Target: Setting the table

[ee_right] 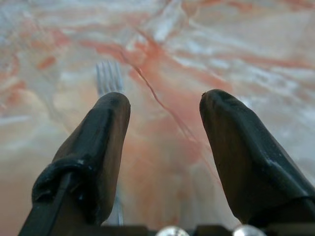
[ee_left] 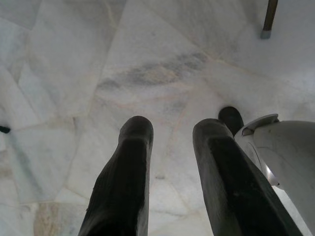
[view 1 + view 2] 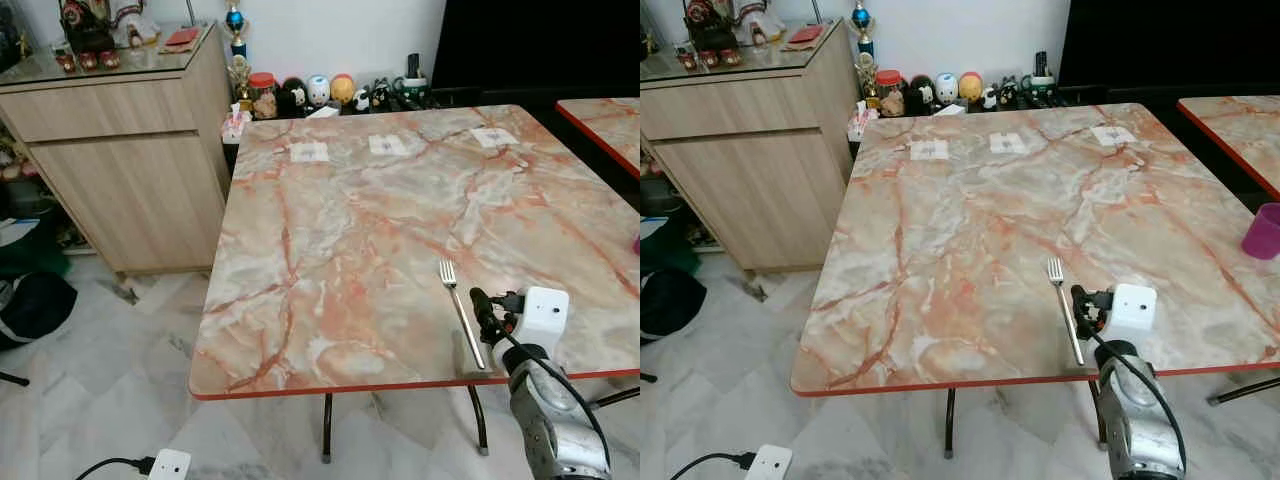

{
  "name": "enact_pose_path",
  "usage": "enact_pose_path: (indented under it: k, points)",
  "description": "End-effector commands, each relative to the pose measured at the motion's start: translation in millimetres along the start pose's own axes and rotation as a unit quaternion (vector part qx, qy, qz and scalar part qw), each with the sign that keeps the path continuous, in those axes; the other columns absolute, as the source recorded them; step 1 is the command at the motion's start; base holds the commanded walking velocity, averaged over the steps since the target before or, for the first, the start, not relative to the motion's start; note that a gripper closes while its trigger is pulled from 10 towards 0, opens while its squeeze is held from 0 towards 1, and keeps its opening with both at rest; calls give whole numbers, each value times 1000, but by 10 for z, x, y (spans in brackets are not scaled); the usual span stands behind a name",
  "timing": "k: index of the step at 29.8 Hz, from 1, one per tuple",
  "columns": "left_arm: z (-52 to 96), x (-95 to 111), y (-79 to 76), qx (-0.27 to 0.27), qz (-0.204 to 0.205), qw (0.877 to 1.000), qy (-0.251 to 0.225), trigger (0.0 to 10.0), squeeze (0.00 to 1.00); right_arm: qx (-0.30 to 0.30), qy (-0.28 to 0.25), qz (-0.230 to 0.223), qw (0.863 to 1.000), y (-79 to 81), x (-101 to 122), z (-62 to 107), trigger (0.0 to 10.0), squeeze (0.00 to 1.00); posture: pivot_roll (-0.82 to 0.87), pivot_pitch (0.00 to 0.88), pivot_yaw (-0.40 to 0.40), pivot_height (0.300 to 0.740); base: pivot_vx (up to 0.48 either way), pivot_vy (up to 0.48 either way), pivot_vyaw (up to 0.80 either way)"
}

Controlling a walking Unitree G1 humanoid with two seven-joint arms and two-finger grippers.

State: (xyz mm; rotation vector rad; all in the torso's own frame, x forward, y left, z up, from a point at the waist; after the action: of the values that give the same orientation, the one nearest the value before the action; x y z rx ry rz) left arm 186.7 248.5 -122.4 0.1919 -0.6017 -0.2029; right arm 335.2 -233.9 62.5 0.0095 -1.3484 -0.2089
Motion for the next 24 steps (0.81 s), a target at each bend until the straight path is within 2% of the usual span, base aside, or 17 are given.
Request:
enact_pose_path:
  k: [1, 6, 13, 16, 20, 24]
  points:
    - [3, -27, -15, -3, -9, 1000, 6, 10000, 0, 2, 19, 0, 1000, 16, -31, -50, 10000, 0, -15, 0, 36, 740, 0, 0, 0]
    - [3, -26, -20, -4, -11, 1000, 5, 10000, 0, 3, 36, 4, 999, 20, -4, -182, 10000, 0, -15, 0, 36, 740, 0, 0, 0]
    - [2, -22, -24, -3, -11, 1000, 4, 10000, 0, 37, 35, 7, 999, 172, 96, -347, 10000, 0, -5, 0, 35, 740, 0, 0, 0]
    - [1, -20, -25, -3, -10, 1000, 4, 10000, 0, 46, 35, 6, 998, 212, 137, -392, 10000, 0, -5, 0, 35, 740, 0, 0, 0]
    - [1, -21, -23, -2, -10, 1000, 4, 10000, 0, 94, 45, 25, 994, 395, 137, -423, 10000, 0, -3, 0, 33, 740, 0, 0, 0]
    - [1, -20, -24, -2, -10, 1000, 4, 10000, 0, 95, 49, 35, 994, 409, 104, -426, 10000, 0, 1, 0, 31, 740, 0, 0, 0]
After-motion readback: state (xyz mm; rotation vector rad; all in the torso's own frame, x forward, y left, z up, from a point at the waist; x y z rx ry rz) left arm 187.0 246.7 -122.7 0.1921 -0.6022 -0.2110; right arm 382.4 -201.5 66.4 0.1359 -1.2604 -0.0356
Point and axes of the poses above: a point about 5 cm out from each wrist's last joint towards the gripper, its own z axis pointing back from the gripper into the wrist, its own x axis along the axis of the wrist's last joint, y = z × x, the point moved 5 cm from there along -z, pointing out of the wrist towards the gripper, and after that the axes turned 2 degrees about -z, right-handed, at the moved point
